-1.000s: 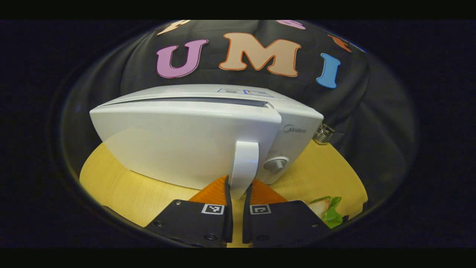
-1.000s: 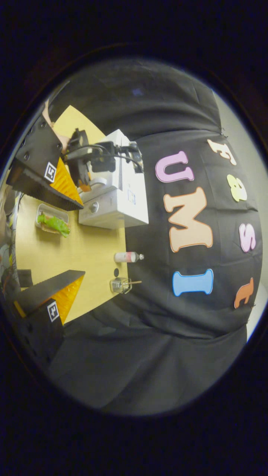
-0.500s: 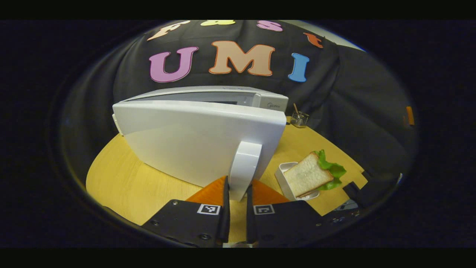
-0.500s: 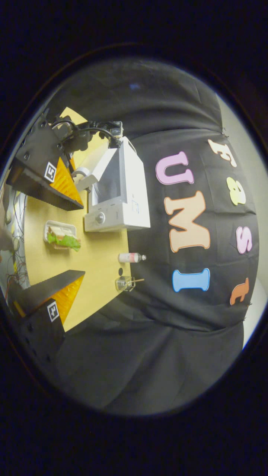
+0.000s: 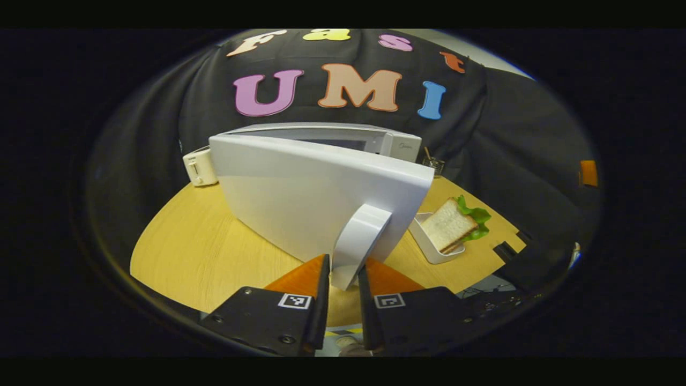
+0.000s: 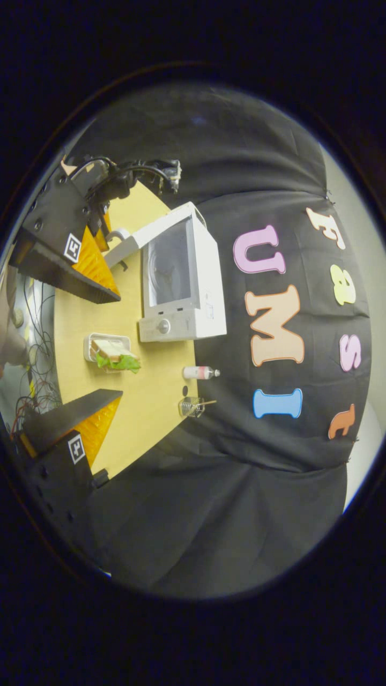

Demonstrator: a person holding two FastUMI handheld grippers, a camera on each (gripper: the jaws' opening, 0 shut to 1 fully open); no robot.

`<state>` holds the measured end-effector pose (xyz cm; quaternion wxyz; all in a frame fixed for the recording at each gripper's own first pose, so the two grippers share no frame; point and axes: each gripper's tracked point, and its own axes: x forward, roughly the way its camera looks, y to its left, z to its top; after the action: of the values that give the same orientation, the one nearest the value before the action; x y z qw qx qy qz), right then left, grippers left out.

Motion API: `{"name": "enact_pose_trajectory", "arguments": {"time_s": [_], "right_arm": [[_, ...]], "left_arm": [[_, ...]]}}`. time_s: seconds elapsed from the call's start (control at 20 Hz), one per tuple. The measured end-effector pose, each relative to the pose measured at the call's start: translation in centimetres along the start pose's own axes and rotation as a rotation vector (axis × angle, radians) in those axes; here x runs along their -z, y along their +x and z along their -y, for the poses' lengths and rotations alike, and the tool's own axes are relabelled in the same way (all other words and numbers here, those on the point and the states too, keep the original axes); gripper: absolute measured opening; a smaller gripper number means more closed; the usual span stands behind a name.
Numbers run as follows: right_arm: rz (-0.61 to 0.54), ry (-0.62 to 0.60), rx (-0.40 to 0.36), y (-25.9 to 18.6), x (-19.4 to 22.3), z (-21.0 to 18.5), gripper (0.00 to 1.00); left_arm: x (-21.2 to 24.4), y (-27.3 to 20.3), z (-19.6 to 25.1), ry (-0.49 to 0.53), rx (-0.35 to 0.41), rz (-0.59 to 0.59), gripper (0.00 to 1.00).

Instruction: Open the microwave oven with the left hand, put the food in, and close the microwave oven.

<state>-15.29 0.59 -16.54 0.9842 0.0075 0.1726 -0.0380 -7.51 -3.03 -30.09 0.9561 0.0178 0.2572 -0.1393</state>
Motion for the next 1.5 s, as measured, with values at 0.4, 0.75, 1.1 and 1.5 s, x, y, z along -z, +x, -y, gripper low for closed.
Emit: {"name": "enact_pose_trajectory", "arguments": {"time_s": [0.4,0.75,1.1,1.5], "right_arm": [[0.001,0.015,0.03,-1.8,0.9,-1.5,0.99],[-0.009,-0.003,0.047,-1.6,1.1,-1.7,0.92],[-0.041,-0.019,0.051,0.5,1.4,-1.4,0.92],[-0.147,-0.035,-0.004,6.4,1.3,-1.0,0.92]], "left_arm": [[1.5,-4.6,-7.0,-0.088,-0.09,0.012,0.58],[1.7,-9.6,-13.4,-0.233,-0.198,0.062,0.81],[1.3,-15.3,-20.3,-0.263,-0.381,0.109,0.81],[-3.5,-21.8,-24.7,-0.32,-0.648,0.263,0.97]]}}
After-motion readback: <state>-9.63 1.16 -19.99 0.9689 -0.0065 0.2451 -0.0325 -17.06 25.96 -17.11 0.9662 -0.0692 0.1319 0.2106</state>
